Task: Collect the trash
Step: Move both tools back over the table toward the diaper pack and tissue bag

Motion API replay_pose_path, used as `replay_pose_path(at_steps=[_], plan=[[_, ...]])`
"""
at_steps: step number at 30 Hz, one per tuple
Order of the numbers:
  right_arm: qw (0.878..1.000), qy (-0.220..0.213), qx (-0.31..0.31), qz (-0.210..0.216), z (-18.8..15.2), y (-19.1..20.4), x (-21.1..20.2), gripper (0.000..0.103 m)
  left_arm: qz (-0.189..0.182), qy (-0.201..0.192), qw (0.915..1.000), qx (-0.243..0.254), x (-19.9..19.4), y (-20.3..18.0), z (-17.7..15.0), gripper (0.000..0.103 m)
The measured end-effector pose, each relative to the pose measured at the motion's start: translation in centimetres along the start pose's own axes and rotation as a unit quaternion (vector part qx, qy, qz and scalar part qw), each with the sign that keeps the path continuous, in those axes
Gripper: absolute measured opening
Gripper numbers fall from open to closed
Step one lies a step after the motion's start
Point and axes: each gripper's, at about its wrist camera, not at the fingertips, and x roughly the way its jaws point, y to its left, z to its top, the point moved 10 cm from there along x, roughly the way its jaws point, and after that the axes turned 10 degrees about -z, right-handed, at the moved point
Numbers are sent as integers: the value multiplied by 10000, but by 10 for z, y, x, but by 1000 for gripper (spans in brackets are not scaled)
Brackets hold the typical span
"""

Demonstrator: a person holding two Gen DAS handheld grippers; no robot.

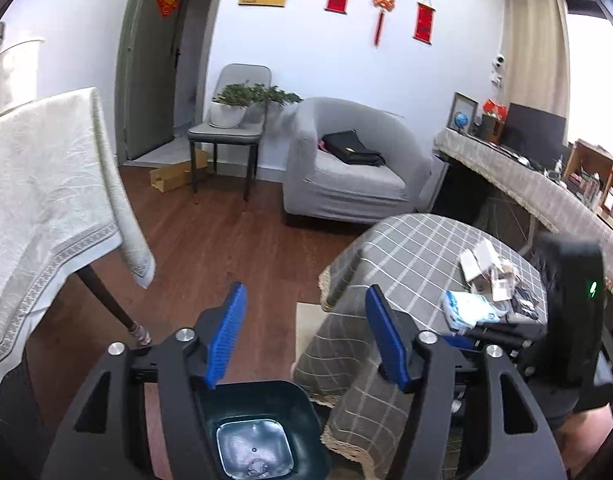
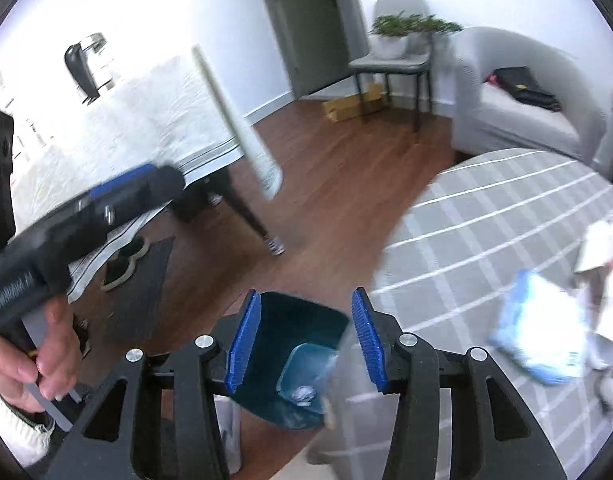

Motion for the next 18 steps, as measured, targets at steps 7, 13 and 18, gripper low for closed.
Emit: replay_pose_path(at_steps=[7,13,18], plan=[[9972,-332,299,-608,-4,-57,-26,48,-146,238,9992,276,26,-41,-13,80],[9919,-435,572,-1051,-24,-109,-45,56,-412,430,9977,324,52,-75,-23,86],[9871,-508,768,-1312,-37,-150,-62,68,-658,717,9940,505,81,-116,-36,89]])
